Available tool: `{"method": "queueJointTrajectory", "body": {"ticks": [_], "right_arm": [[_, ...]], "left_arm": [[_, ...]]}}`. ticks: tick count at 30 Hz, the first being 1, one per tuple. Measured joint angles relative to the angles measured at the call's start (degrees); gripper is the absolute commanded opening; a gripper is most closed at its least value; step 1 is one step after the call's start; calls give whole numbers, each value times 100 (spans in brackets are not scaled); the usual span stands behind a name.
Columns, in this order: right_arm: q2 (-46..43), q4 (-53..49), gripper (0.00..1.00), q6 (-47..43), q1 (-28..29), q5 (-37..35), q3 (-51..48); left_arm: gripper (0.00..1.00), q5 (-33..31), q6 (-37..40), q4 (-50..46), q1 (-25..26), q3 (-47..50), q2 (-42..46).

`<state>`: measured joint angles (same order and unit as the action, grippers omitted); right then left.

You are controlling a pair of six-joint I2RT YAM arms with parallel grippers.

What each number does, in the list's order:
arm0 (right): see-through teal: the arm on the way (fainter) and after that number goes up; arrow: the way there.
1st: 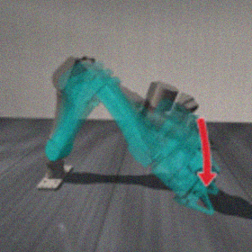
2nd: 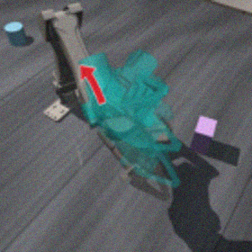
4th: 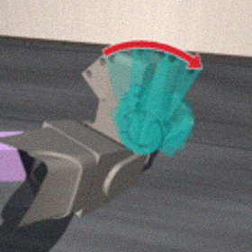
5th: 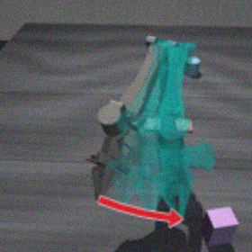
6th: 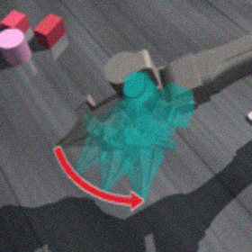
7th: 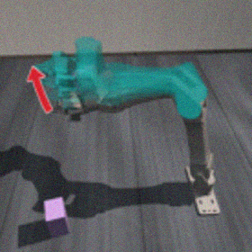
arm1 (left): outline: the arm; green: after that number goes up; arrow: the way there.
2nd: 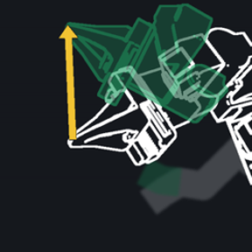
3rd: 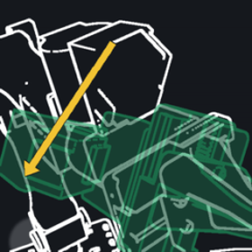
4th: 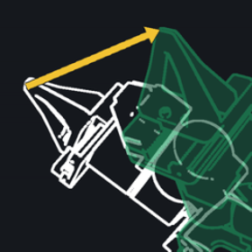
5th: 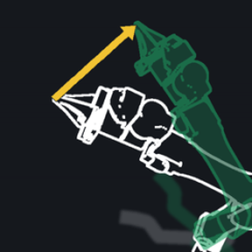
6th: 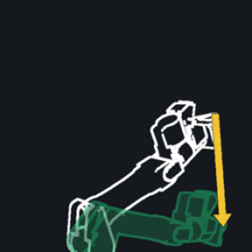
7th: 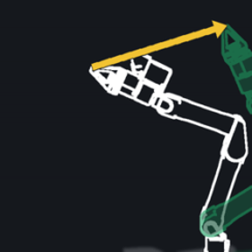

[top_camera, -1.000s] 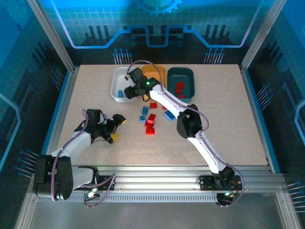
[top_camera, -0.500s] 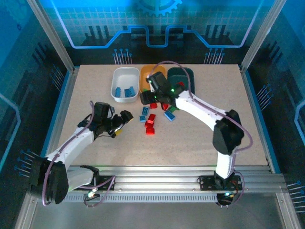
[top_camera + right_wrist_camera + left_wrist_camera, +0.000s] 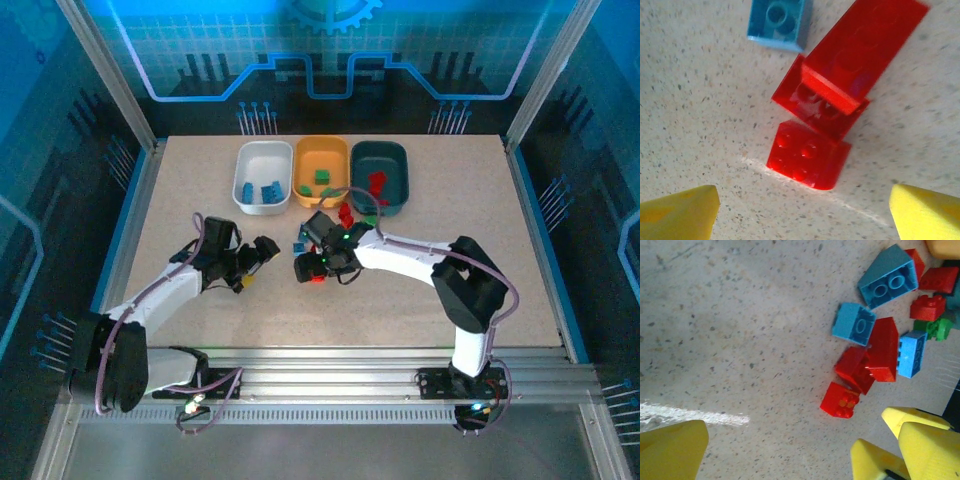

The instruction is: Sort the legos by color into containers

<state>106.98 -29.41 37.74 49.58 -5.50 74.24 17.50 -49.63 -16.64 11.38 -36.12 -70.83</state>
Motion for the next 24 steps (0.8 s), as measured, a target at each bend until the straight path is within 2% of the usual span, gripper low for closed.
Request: {"method": "queueJointTrajectory", "body": {"ticks": [11, 19, 24], "right_arm": [[1034, -457, 68, 442, 201, -595, 780], [988, -566, 49, 566, 354, -1060, 702], [702, -505, 44, 570, 389, -1202, 299]], "left_arm": [[99, -15, 4, 26, 0, 105, 4], [99, -15, 7, 48, 0, 105, 4], [99, -15, 7, 63, 0, 105, 4]]}}
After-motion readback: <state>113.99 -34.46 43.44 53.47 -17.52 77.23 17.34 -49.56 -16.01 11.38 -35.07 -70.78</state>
